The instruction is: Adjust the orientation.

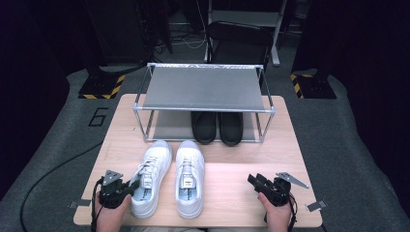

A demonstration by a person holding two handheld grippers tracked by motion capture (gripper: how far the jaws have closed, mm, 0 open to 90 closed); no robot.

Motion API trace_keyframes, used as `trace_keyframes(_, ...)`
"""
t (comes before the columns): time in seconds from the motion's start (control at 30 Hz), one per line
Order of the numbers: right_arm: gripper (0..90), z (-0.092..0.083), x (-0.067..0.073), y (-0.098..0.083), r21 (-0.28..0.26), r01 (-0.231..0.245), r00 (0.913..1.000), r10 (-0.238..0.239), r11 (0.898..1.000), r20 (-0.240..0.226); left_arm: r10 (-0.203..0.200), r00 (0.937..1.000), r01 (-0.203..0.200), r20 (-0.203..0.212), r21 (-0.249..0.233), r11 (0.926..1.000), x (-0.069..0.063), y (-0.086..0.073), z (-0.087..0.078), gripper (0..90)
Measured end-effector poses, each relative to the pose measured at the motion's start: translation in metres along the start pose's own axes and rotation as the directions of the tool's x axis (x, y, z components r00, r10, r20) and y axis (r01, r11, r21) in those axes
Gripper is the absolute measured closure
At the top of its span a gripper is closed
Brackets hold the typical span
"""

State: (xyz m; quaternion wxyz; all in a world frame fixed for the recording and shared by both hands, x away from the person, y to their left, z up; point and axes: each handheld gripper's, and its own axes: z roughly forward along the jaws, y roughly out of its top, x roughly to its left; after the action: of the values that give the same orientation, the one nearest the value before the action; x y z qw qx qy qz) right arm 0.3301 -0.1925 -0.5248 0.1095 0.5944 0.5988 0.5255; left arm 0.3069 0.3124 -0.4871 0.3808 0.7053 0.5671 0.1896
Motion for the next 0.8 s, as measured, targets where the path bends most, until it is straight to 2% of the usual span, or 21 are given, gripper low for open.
trace_keyframes(0.07,52.1,0.0,-0.001,0.0,-0.001,0.001,1.0,-0.001,1.0,-0.002,-0.02,0.9998,0.019,-0.004,-0.028,0.9994,0.001,-0.001,0.001,79.4)
trace_keyframes(0.13,52.1,0.001,-0.001,0.0,-0.002,0.003,1.0,-0.003,1.0,0.0,-0.037,0.9993,0.037,0.006,-0.027,0.999,0.004,-0.001,0.0,80.3)
trace_keyframes(0.3,52.1,0.001,-0.002,-0.001,-0.002,0.003,1.0,-0.003,1.0,-0.001,-0.042,0.999,0.043,0.013,-0.032,0.9986,0.006,0.0,0.0,81.2)
trace_keyframes(0.33,52.1,0.0,-0.002,-0.001,0.002,-0.006,1.0,0.006,1.0,0.001,-0.045,0.9989,0.046,0.007,-0.051,0.9977,0.006,-0.001,0.001,81.3)
trace_keyframes(0.37,52.1,0.0,-0.002,-0.001,0.002,-0.008,1.0,0.008,1.0,0.002,-0.045,0.9989,0.046,0.014,-0.042,0.9981,0.007,-0.001,0.001,81.4)
trace_keyframes(0.53,51.9,0.0,-0.002,0.0,-0.006,-0.007,1.0,0.007,1.0,-0.002,-0.06,0.9979,0.062,0.025,-0.07,0.9956,0.011,-0.004,0.001,81.9)
trace_keyframes(0.67,52.0,0.0,-0.002,0.0,-0.006,-0.009,1.0,0.009,1.0,-0.001,-0.076,0.9963,0.079,0.04,-0.069,0.9945,0.014,-0.006,0.0,82.0)
trace_keyframes(0.77,51.9,0.0,-0.003,0.0,-0.011,-0.004,1.0,0.004,1.0,-0.004,-0.079,0.9964,0.082,0.03,-0.086,0.993,0.014,-0.006,0.0,82.0)
trace_keyframes(0.8,52.0,0.0,-0.003,0.0,-0.011,-0.005,1.0,0.005,1.0,-0.005,-0.071,0.9968,0.074,0.037,-0.076,0.9944,0.015,-0.006,-0.002,82.0)
